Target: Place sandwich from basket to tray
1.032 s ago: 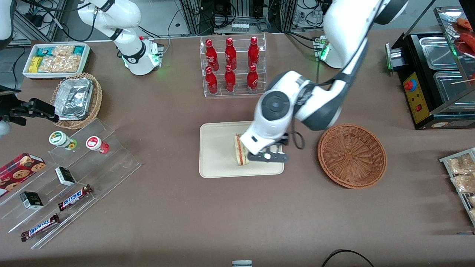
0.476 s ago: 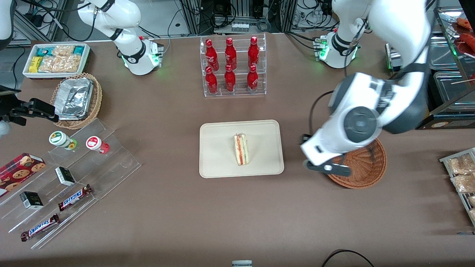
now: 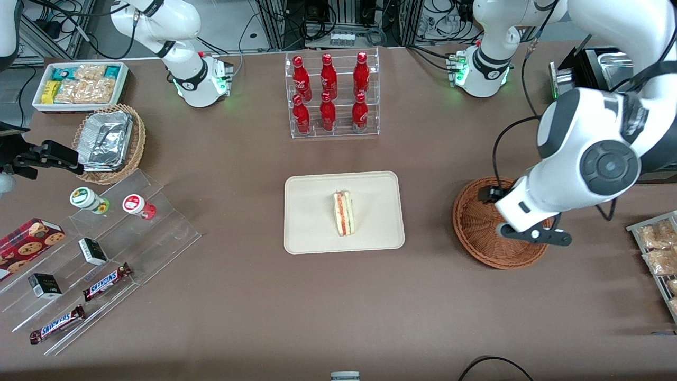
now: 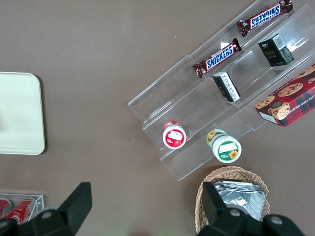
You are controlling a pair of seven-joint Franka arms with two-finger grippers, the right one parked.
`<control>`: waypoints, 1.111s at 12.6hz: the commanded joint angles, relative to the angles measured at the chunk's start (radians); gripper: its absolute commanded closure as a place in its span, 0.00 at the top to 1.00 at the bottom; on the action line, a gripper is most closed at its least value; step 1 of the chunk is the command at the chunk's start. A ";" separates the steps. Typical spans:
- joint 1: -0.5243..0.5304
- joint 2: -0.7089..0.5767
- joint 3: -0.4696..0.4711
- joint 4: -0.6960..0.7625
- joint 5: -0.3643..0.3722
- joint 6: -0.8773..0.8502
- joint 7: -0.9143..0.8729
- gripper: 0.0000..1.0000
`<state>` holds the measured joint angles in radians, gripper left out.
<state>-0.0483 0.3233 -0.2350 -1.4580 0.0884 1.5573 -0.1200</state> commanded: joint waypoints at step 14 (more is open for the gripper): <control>0.134 -0.360 0.038 -0.225 -0.030 -0.123 0.102 1.00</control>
<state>0.0930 0.0184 -0.2215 -1.6484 0.0741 1.4532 -0.0395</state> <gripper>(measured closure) 0.000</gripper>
